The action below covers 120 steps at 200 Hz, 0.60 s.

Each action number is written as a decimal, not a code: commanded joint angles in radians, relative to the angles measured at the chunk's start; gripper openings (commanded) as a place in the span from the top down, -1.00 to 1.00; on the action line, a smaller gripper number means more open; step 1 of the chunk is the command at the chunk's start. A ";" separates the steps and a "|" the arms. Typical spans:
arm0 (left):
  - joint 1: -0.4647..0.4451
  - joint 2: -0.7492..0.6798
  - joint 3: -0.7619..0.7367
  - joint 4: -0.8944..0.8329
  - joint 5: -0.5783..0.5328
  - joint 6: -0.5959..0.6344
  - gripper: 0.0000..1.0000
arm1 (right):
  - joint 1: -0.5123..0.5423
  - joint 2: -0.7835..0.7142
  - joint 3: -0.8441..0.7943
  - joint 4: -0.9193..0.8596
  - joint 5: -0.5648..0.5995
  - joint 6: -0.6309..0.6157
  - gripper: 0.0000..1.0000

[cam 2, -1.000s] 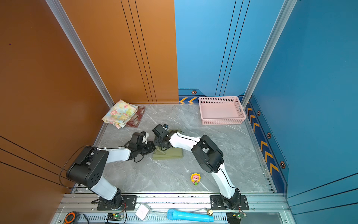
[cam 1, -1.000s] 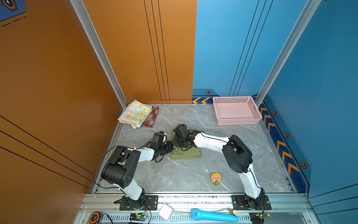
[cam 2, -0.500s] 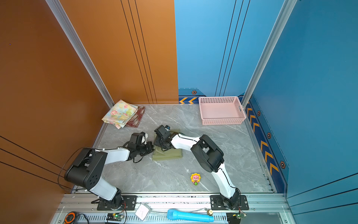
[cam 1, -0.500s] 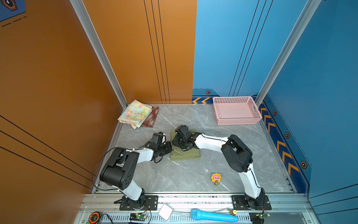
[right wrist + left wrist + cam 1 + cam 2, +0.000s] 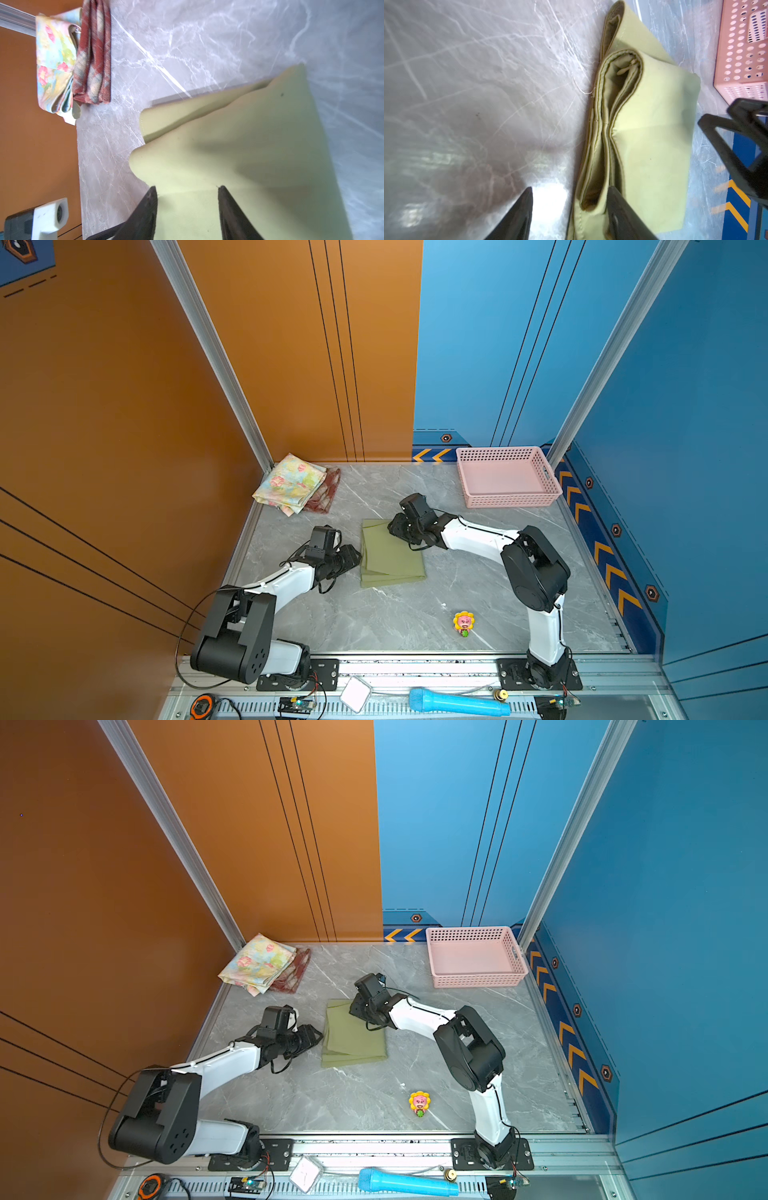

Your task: Fold and stack the skirts

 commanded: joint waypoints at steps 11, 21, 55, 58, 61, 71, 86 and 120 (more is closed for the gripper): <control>-0.026 -0.075 0.066 -0.109 -0.071 0.016 -0.12 | -0.007 -0.099 -0.056 -0.049 0.066 -0.127 0.01; -0.047 -0.076 0.090 -0.113 -0.075 0.023 -0.09 | -0.010 -0.113 -0.069 -0.060 0.074 -0.147 0.02; -0.157 0.023 0.205 -0.135 -0.080 0.065 -0.01 | -0.010 -0.143 -0.111 -0.100 0.112 -0.198 0.08; -0.167 0.035 0.215 -0.135 -0.083 0.068 0.00 | -0.010 -0.144 -0.115 -0.103 0.114 -0.201 0.08; -0.180 0.046 0.221 -0.135 -0.087 0.070 0.00 | -0.010 -0.146 -0.118 -0.107 0.116 -0.204 0.09; -0.217 0.080 0.244 -0.135 -0.105 0.079 0.02 | -0.012 -0.150 -0.127 -0.115 0.122 -0.212 0.09; -0.261 0.128 0.267 -0.135 -0.117 0.086 0.08 | -0.012 -0.147 -0.135 -0.127 0.126 -0.225 0.09; -0.309 0.186 0.242 -0.125 -0.143 0.090 0.25 | -0.015 -0.131 -0.158 -0.129 0.135 -0.233 0.10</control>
